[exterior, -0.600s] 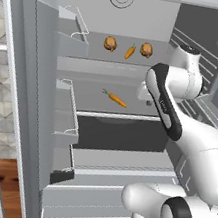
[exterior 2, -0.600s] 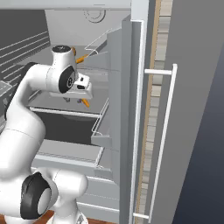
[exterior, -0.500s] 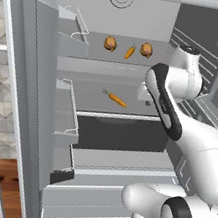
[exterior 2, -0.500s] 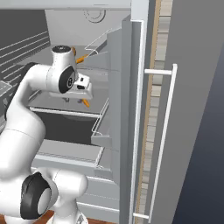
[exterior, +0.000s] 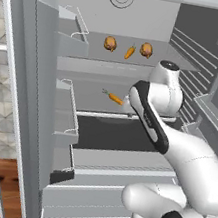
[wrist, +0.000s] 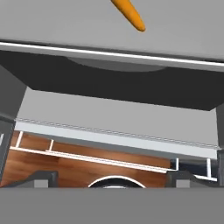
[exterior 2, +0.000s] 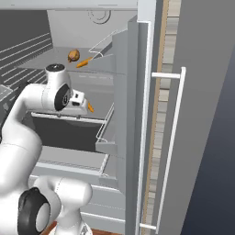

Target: Place one carrot and one chicken drumstick in each tupperware on the nearby counter, to pack two identical lunches.

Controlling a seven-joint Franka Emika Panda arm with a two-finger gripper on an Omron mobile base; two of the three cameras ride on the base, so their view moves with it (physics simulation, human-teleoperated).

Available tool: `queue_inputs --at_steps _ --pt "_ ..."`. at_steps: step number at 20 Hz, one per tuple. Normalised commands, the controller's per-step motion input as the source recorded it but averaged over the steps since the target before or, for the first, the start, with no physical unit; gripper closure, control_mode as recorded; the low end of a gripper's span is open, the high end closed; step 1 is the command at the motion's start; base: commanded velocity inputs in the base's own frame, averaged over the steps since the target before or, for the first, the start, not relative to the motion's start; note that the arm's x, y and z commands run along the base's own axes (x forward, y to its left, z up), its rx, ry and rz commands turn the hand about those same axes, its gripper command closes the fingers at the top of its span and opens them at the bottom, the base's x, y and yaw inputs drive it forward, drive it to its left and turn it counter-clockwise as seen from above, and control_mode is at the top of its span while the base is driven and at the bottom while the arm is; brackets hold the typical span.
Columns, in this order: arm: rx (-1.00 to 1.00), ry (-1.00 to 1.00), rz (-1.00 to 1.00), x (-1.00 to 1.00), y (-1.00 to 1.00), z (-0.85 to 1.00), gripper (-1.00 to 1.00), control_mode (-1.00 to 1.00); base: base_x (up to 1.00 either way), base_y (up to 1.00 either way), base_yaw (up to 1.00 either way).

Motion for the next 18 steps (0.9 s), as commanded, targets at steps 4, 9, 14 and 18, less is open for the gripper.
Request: queue_inputs --at_steps 4,9,14,18 --pt "0.0 -0.1 0.08 0.03 0.24 -0.21 -1.0 -1.0 0.0 0.0 0.0" --pt "0.0 -0.17 0.0 0.02 0.0 0.0 -1.0 -1.0 0.0 0.0 0.0" --pt "0.0 -0.15 0.0 0.15 -0.09 0.0 -1.0 -1.0 0.0 0.0 0.0" --pt "0.02 -0.03 0.0 0.24 -0.2 0.0 -1.0 -1.0 0.0 0.0 0.0"
